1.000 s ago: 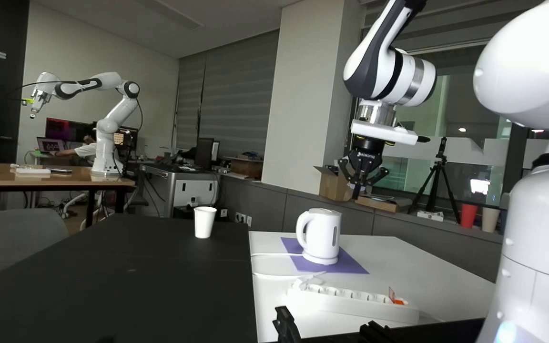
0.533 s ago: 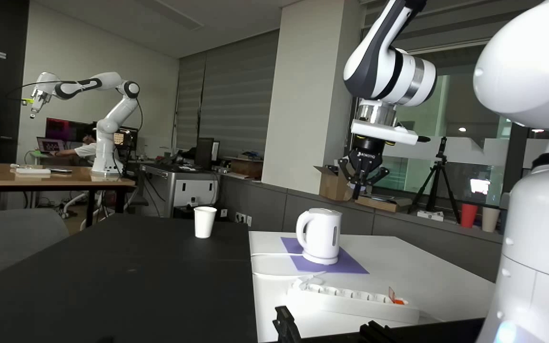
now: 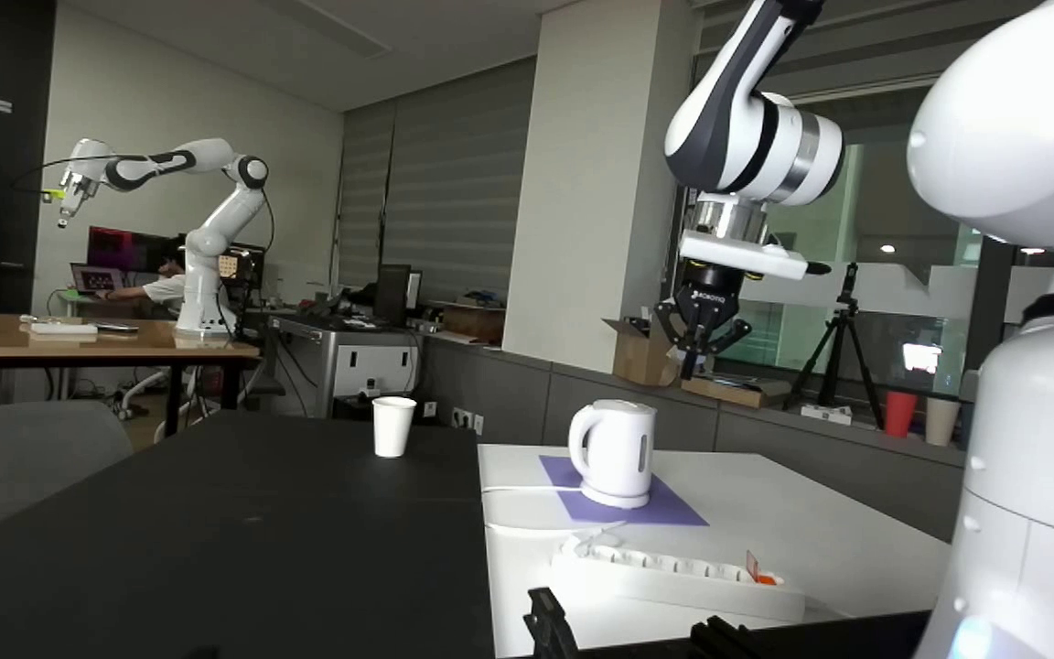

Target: Turn on the switch on the adapter

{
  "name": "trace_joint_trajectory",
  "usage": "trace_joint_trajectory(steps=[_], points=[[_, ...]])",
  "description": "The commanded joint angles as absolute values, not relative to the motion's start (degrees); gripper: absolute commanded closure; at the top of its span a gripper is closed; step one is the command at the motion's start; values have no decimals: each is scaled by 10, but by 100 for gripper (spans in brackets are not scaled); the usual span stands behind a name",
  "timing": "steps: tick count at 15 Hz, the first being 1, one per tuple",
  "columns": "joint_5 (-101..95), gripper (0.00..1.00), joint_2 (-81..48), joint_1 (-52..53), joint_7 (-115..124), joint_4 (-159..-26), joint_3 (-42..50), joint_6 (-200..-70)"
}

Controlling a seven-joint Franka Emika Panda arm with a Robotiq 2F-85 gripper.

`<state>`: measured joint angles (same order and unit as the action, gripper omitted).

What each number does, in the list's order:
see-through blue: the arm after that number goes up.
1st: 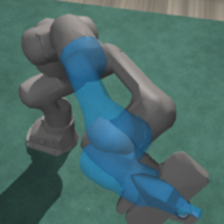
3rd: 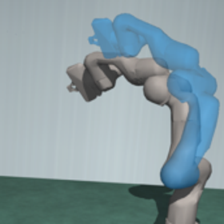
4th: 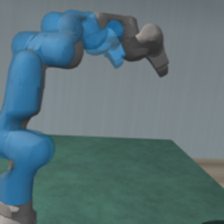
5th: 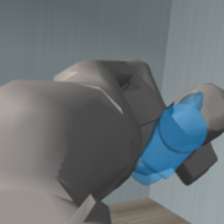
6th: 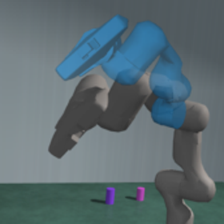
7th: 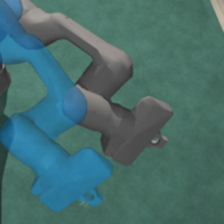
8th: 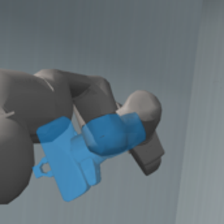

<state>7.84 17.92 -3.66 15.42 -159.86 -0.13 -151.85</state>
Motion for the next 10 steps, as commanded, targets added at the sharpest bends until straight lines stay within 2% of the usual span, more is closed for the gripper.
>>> trace_joint_trajectory(steps=[1, 6, 10], points=[[84, 100, 152, -58, 138, -1598, 25, -1592], [120, 100, 40, -55, 117, -1600, 57, -1761], [161, 100, -48, -50, 87, -1600, 45, -1836]])
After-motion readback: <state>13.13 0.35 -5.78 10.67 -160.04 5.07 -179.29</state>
